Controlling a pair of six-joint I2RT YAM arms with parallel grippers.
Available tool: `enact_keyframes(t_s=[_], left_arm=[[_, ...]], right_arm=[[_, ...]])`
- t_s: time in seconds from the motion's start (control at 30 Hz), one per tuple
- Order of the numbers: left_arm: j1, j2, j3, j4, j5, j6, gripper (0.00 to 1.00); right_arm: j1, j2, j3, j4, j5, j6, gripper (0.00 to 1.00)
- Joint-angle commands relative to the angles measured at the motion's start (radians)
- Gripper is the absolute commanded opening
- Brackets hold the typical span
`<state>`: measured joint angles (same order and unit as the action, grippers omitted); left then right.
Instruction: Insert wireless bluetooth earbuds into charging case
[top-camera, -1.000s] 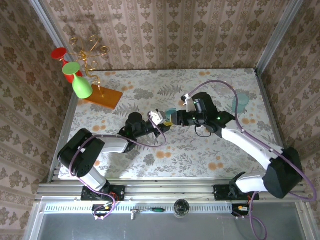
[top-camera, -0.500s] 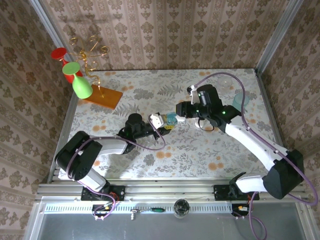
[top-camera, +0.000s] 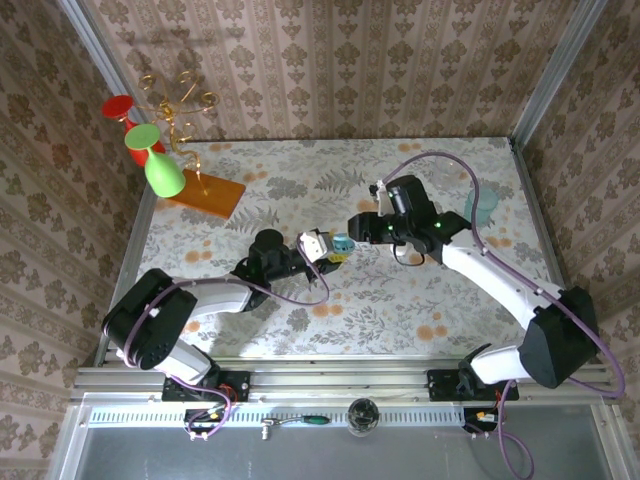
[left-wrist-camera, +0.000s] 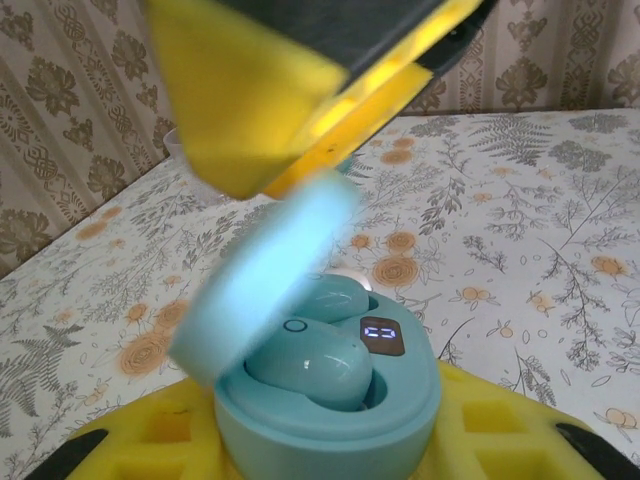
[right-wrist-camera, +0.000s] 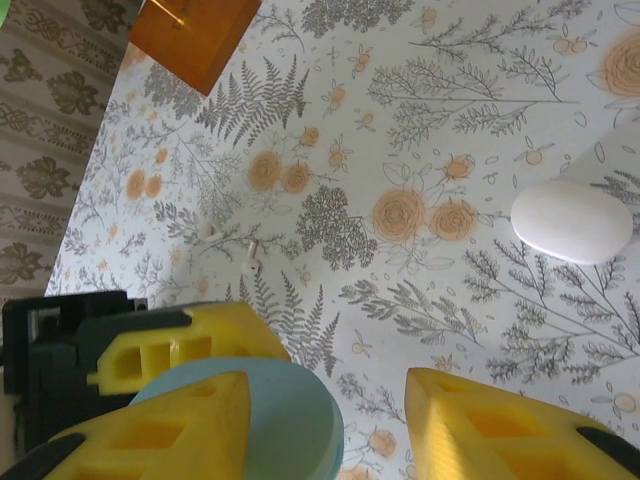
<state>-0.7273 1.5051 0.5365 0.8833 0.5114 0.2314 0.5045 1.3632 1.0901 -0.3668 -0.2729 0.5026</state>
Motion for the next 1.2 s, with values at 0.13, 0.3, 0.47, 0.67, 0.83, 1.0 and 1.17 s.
enact_keyframes(t_s=[0.13, 0.3, 0.47, 0.67, 0.83, 1.0, 1.17], left_arm=[[-0.007, -0.046, -0.019, 0.174, 0.045, -0.156, 0.25], [-0.007, -0.046, -0.021, 0.273, 0.084, -0.247, 0.25], [-0.010, -0.040, 0.001, 0.322, 0.125, -0.306, 0.25], [-0.017, -0.030, 0.015, 0.344, 0.125, -0.312, 0.25], [-0.018, -0.017, 0.014, 0.369, 0.103, -0.326, 0.25], [-0.017, -0.007, 0.021, 0.376, 0.104, -0.328, 0.25], [-0.010, -0.026, 0.011, 0.345, 0.095, -0.306, 0.43]], right_arm=[[-0.044, -0.147, -0.114, 0.159, -0.224, 0.164, 0.56], [-0.066, -0.191, -0.191, 0.292, -0.346, 0.321, 0.70], [-0.065, -0.162, -0.231, 0.458, -0.485, 0.452, 0.73], [-0.060, -0.140, -0.257, 0.600, -0.535, 0.554, 0.56], [-0.061, -0.140, -0.271, 0.633, -0.560, 0.577, 0.50], [-0.066, -0.134, -0.282, 0.672, -0.555, 0.602, 0.31], [-0.081, -0.142, -0.295, 0.694, -0.529, 0.605, 0.18]])
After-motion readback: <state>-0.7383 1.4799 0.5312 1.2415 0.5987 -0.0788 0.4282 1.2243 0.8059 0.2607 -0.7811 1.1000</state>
